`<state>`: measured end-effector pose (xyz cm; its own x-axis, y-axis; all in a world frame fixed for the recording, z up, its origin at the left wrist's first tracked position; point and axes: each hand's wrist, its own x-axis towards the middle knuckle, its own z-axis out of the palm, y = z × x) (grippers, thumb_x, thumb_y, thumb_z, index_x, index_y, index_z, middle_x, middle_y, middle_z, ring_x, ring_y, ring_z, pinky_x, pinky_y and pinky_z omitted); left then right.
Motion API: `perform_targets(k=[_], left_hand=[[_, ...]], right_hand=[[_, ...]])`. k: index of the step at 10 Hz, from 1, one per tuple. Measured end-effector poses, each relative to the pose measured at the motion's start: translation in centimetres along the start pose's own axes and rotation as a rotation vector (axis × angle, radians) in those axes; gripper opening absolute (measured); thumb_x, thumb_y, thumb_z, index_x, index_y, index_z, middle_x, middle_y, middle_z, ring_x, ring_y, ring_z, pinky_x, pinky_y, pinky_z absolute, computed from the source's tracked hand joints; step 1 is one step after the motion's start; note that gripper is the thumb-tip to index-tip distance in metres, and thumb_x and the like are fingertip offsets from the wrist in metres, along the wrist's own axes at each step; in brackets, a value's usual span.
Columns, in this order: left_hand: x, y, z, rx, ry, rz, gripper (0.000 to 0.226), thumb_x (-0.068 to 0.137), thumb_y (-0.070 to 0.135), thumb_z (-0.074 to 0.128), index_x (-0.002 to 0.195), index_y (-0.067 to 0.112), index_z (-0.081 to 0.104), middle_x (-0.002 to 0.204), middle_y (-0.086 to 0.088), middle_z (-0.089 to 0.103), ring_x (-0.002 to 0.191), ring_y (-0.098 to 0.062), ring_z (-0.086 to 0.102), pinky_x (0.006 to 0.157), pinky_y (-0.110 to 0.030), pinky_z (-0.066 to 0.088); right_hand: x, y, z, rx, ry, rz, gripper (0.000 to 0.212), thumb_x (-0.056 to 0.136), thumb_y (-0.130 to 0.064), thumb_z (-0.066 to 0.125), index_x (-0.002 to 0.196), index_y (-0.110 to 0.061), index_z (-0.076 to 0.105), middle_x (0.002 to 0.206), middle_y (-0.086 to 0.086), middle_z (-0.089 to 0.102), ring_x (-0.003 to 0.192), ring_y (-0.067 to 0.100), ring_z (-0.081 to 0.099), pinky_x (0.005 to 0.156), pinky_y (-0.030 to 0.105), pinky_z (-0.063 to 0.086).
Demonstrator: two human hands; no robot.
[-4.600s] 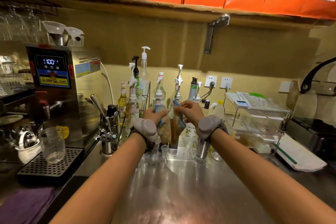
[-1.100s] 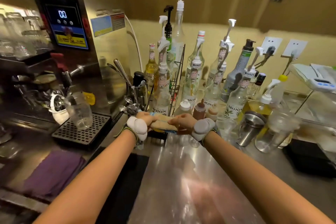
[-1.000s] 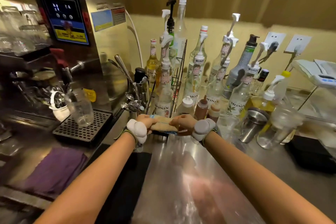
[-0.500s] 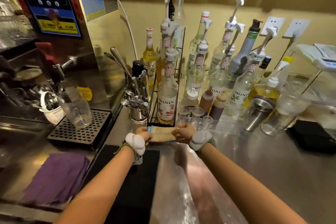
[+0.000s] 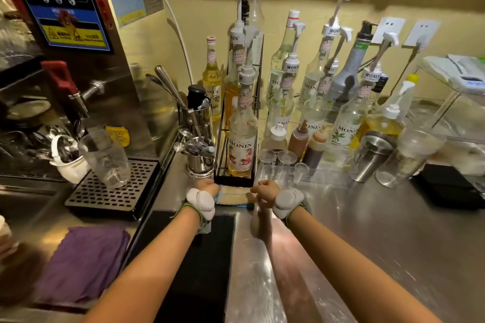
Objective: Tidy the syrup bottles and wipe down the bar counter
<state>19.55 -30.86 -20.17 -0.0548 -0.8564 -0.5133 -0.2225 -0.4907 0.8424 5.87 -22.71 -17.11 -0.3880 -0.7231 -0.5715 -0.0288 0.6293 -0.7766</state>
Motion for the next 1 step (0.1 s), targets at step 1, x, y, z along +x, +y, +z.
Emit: perform_targets(k=[1], left_hand=[[-0.32, 0.97, -0.03, -0.021, 0.085, 0.051, 0.020, 0.090, -0.003, 0.051, 0.102, -0.009, 0.066, 0.111, -0.021, 0.063, 0.102, -0.030, 0.063, 0.093, -0.028, 0.049]], right_hand=[[0.03, -0.08, -0.88, -0.047, 0.024, -0.008, 0.036, 0.089, -0.007, 0.055, 0.124, 0.002, 0.052, 0.112, 0.018, 0.054, 0.100, 0.027, 0.058, 0.094, 0.037, 0.051]])
